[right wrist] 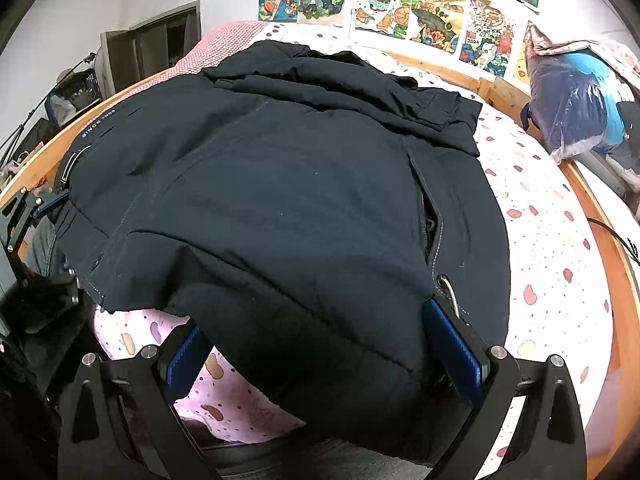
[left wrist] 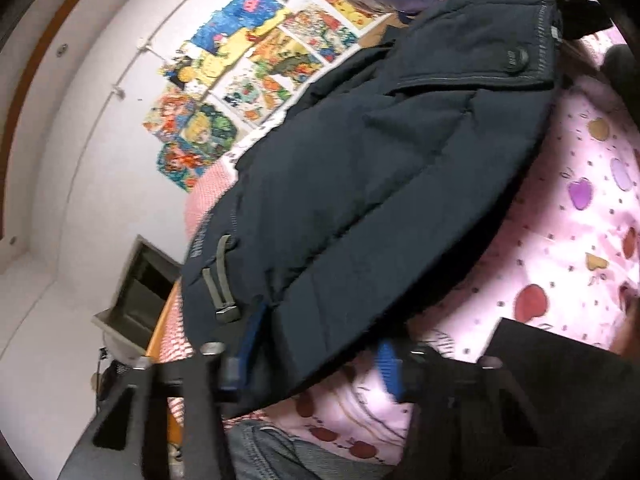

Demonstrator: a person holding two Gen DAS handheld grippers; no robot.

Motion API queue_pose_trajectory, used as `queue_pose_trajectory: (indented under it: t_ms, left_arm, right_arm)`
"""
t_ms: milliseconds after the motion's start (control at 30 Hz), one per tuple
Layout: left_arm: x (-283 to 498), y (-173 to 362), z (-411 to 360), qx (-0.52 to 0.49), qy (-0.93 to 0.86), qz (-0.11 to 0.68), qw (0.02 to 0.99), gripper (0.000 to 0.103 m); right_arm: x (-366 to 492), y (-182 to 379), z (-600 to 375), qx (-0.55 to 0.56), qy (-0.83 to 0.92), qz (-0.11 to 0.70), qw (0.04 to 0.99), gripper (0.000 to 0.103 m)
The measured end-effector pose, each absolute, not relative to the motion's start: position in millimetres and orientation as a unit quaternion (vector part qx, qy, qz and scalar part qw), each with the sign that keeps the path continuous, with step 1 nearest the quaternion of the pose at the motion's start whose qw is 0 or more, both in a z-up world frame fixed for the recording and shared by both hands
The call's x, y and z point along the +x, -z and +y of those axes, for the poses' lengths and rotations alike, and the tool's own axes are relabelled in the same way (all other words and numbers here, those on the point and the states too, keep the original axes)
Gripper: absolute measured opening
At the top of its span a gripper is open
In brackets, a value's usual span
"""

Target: Fold large clothes

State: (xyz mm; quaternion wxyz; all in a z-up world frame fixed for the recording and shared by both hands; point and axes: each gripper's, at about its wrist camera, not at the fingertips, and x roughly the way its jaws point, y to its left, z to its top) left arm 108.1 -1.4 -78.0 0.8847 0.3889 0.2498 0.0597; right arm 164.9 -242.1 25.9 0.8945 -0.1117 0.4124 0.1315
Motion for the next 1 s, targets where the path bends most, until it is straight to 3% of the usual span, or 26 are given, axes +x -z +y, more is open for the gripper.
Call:
queue_pose_trajectory:
  t_ms: [333,767,833,867,933,1000]
  left_arm:
    - [105.7,34.3,11.2,0.345,-0.048,0.212,0.913,0.019]
    - [118.8,0.7,23.8,0.278,-0.016,0.225,0.934,0.013]
    - [115.0,-0.4,23.0,0.275,-0.016,0.22,0.936,0.011]
    - [112.9,-1.2,22.5,0.273,-0.018,0.215,0.937,0.011]
    - [111.3,-5.6,23.6,0.267,-0.017,0.205,0.942,0.01]
    - [111.0,-10.9,22.5,0.266,-0.016,0.198,0.943,0.01]
  right_arm:
    - [141.8,-12.2,-231.5,-0.19,-0.136,0.395,0.889,0.098]
    - [123.0,18.9,-196.9,-0.366,-0.043,0.35,0.861,0.095]
    - [121.7,10.8,-196.8,-0.368,-0.026,0.328,0.87,0.07]
    - [121.3,7.4,-196.8,-0.366,-0.024,0.323,0.872,0.052]
    - [121.0,-3.6,-200.0,-0.339,-0.032,0.317,0.885,0.043]
    - [118.8,-13.5,-202.1,-0.315,-0.036,0.311,0.896,0.025]
